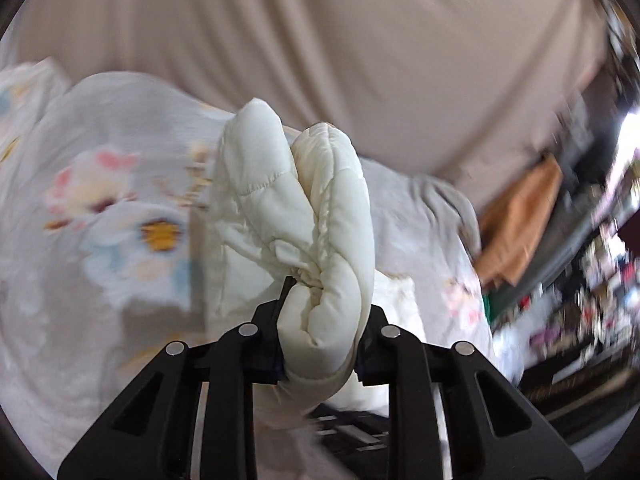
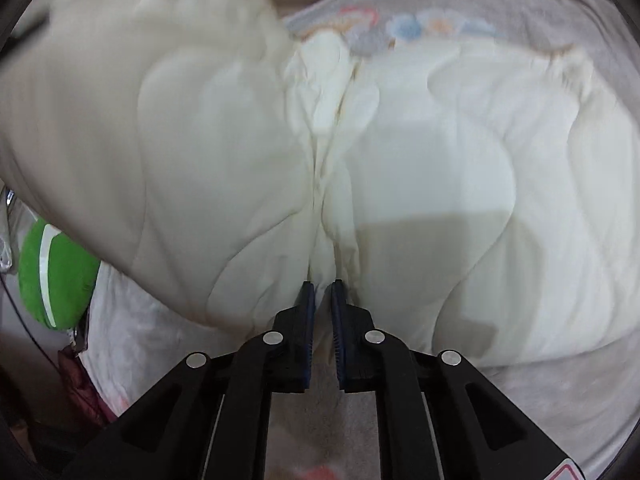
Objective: Fold large clothes
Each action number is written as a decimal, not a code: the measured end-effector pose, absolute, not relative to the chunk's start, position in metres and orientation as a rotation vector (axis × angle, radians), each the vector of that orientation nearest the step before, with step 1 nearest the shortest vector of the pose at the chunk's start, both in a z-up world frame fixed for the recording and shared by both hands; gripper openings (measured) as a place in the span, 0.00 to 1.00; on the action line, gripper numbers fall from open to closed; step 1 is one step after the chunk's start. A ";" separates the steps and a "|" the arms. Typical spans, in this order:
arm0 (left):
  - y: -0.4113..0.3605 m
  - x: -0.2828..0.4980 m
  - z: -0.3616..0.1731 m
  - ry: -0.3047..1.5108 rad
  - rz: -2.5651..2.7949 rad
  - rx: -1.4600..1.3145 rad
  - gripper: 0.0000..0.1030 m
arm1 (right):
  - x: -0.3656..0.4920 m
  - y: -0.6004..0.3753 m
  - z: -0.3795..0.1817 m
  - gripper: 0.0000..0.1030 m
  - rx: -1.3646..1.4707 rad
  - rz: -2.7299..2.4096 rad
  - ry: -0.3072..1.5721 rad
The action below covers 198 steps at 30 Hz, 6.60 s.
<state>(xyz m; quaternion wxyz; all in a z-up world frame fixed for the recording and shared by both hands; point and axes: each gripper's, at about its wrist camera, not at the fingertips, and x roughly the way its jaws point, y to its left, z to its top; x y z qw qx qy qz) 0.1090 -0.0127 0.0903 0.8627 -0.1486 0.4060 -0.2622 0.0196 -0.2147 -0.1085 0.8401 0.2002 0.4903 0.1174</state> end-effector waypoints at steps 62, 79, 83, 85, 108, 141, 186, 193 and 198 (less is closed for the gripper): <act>-0.146 0.097 -0.032 1.107 -0.303 0.101 0.68 | -0.033 -0.420 -0.051 0.26 0.554 0.020 0.825; -0.148 0.098 -0.025 1.111 -0.310 0.089 0.69 | 0.094 -0.416 -0.081 0.00 0.364 -0.013 0.941; -0.151 0.100 -0.027 1.115 -0.284 0.119 0.68 | 0.077 -0.421 -0.054 0.00 0.381 -0.036 0.889; -0.150 0.102 -0.027 1.119 -0.284 0.115 0.68 | 0.048 -0.420 -0.030 0.00 0.383 -0.020 0.823; -0.121 0.091 -0.018 1.149 -0.306 -0.007 0.67 | -0.056 -0.401 -0.068 0.27 0.453 -0.010 0.934; -0.111 0.160 -0.046 1.186 -0.410 -0.282 0.96 | 0.023 -0.440 -0.099 0.53 0.633 -0.025 1.010; -0.066 0.076 -0.031 1.133 -0.554 -0.263 0.53 | -0.059 -0.381 -0.092 0.17 0.702 0.000 0.972; -0.038 0.069 0.074 0.938 -0.687 -0.236 0.41 | -0.077 -0.368 0.009 0.16 0.622 0.076 0.755; 0.001 0.072 0.151 0.728 -0.705 -0.226 0.41 | -0.064 -0.336 0.082 0.16 0.545 0.165 0.564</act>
